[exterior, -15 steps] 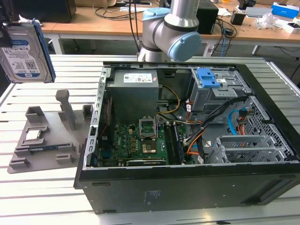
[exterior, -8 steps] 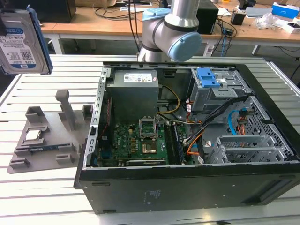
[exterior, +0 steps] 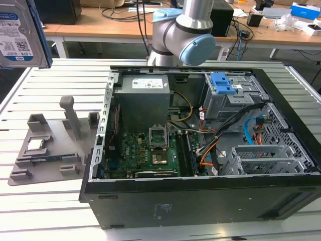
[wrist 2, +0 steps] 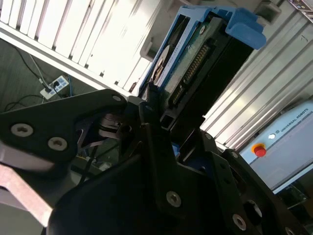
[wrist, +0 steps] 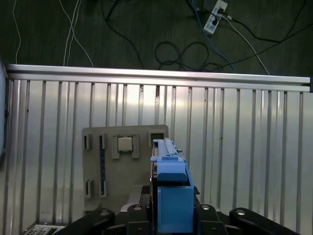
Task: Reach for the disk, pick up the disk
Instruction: 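Pick up the disk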
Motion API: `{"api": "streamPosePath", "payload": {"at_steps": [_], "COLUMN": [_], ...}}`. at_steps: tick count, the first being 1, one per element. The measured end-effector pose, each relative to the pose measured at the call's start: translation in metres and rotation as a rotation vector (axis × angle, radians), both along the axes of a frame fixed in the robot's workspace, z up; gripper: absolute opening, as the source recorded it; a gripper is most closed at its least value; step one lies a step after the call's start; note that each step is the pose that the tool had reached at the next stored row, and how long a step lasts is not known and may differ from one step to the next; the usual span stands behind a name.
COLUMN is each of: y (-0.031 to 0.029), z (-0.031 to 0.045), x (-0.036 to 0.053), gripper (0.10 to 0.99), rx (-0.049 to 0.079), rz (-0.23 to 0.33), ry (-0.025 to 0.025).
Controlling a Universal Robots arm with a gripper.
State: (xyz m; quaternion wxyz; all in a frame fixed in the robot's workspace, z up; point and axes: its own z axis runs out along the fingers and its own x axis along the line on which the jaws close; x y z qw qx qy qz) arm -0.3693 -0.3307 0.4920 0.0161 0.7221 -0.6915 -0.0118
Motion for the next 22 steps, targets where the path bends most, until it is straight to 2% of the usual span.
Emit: {"api": "streamPosePath", "payload": {"at_steps": [19, 22], "y": [0.0021, 0.0023], "z": [0.0556, 0.0587], "x": [0.0000, 0.0000], "gripper": [0.365, 0.365], "rx": [0.000, 0.000], "rz": [0.000, 0.000], "ry": [0.0000, 0.0000]}}
